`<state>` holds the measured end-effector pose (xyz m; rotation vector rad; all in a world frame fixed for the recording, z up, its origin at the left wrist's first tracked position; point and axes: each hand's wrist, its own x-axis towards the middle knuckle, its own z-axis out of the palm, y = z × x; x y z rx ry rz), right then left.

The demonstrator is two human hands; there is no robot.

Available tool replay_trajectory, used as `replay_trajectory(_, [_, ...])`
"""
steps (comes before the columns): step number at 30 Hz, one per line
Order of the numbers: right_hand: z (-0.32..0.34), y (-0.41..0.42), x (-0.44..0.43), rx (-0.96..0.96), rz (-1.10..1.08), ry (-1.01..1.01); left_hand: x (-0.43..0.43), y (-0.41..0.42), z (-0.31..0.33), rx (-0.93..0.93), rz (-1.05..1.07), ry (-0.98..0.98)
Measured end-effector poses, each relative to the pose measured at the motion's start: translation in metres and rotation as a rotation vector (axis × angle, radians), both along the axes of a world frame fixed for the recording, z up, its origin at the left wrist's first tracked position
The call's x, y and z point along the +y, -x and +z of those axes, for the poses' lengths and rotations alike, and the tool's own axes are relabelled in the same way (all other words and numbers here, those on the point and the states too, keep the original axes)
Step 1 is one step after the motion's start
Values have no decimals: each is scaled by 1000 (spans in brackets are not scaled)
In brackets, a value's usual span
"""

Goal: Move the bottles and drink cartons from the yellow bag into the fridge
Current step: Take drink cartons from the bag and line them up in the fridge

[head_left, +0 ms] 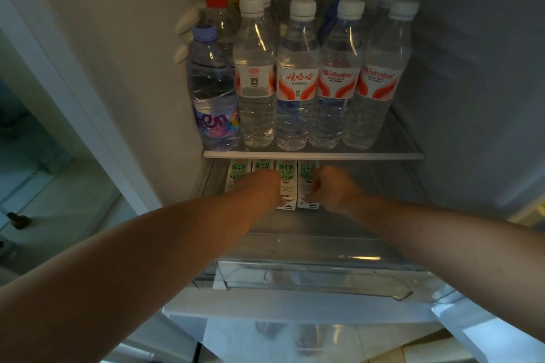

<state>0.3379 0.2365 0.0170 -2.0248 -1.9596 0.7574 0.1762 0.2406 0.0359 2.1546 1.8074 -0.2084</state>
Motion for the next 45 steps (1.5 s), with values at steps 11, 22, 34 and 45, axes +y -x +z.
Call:
replay_trajectory(11, [11,2,-5,6,58,39,0,2,2,3,2,69])
replay_trajectory(22, [48,3,-21,15,278,-31,-17,14,48,-125,-101,206])
replay_trajectory(34, [85,9,-102,-238,154,-203,-71,51,56,-284,-73,-217])
replay_trajectory(45, [72,16,-170,-393,159,-401,-156,59,46,-125,15,-571])
